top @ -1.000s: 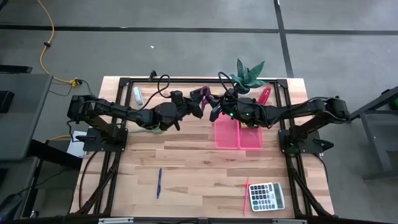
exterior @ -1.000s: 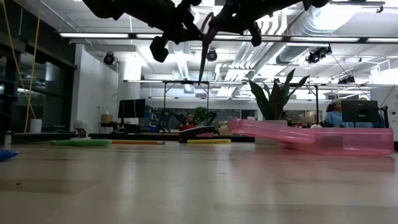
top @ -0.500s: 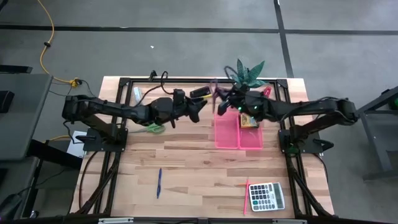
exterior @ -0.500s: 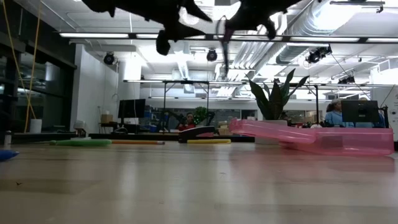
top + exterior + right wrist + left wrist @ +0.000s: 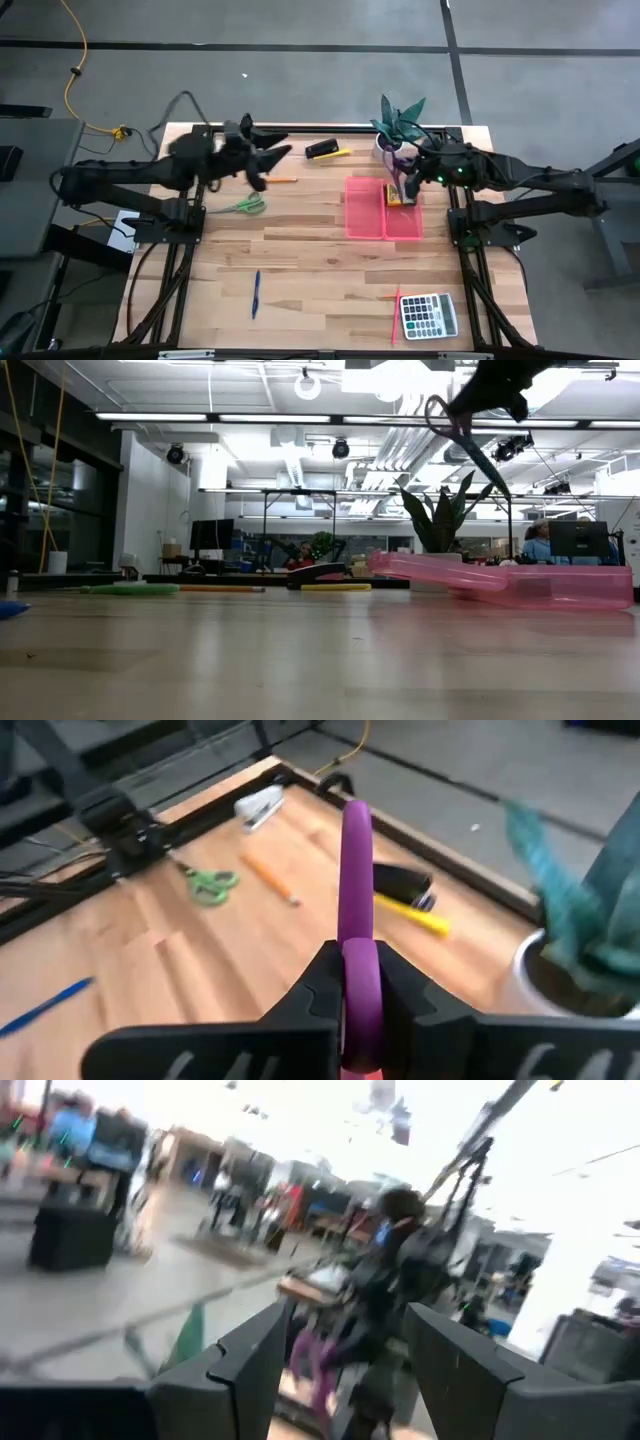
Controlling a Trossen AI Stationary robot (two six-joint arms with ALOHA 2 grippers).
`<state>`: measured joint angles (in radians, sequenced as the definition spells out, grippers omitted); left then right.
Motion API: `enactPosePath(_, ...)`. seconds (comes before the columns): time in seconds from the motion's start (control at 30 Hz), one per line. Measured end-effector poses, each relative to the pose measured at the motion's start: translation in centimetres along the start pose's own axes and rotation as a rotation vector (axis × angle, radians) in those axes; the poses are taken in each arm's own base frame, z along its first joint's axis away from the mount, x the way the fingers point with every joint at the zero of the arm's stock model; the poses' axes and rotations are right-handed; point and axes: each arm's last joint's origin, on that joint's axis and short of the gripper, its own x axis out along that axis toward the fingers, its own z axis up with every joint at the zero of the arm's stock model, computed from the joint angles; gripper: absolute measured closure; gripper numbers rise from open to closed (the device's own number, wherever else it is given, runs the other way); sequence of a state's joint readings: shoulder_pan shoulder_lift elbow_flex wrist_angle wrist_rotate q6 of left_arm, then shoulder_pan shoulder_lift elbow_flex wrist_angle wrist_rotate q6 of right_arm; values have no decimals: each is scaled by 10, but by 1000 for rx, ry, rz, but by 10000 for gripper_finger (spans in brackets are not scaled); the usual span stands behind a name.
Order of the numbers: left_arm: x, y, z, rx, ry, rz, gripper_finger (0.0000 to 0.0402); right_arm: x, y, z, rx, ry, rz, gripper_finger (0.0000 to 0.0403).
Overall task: Pack school essentials
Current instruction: Put the purple scissors into the pink supply box
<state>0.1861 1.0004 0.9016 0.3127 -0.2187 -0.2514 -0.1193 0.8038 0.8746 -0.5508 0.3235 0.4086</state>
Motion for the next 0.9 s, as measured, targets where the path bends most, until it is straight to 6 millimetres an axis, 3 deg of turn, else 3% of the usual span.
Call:
enactPosePath(0.2,-21,-9,12,38,0,-46,206,5,-10,-46,96,96,50,398)
enactPosePath(0.53,-21,-11,6,10,33,-33,206,35,-26,-105,289,151,-14,399)
enactPosePath(0.9,-21,-11,8,-12,20,-34,206,42,-36,-127,630,224,-140,400)
